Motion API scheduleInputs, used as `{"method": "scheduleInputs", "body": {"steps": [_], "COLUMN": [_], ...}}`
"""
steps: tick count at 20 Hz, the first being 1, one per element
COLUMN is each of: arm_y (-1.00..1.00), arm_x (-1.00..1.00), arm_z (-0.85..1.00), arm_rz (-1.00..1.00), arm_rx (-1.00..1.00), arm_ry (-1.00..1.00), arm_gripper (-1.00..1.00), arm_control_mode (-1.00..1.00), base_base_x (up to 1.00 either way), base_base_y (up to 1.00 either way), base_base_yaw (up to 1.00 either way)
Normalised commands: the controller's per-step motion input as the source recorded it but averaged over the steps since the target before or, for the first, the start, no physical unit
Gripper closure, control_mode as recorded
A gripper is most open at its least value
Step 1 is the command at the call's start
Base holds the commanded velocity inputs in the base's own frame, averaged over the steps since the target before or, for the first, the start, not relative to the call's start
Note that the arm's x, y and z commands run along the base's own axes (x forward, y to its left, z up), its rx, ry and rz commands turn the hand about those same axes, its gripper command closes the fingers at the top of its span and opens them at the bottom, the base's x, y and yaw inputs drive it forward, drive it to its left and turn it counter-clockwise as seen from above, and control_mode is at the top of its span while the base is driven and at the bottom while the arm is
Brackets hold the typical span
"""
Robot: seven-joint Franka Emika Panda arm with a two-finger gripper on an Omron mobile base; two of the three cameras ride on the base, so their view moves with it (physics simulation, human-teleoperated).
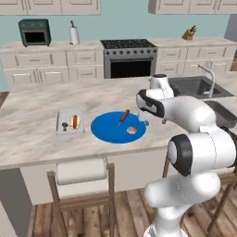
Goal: Place one cooked food and one vegetable from the large plate to each tupperware container.
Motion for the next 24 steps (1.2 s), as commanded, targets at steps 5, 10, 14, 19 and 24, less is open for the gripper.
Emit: {"method": "scheduleInputs", "body": {"steps": [5, 10, 14, 19, 24], "arm_y": [0.00, 0.00, 0.00, 0.00, 0.00], "arm_x": [0.00, 0.00, 0.00, 0.00, 0.00], "arm_z": [0.00, 0.00, 0.00, 0.00, 0.00], "arm_rz": [0.00, 0.00, 0.00, 0.00, 0.00], "arm_rx": [0.00, 0.00, 0.00, 0.00, 0.00], "arm_ry": [0.00, 0.00, 0.00, 0.00, 0.00], "arm_gripper": [-1.00, -1.00, -1.00, -1.00, -1.00], "arm_control_mode": [1.00, 1.00, 1.00, 1.00, -1.00], "base_base_x": [0.02, 0.44, 0.18, 0.22, 0.00], "base_base_y": [-0.93, -0.22, 0.39, 0.18, 0.00], "base_base_yaw": [0.00, 0.00, 0.00, 0.02, 0.00]}}
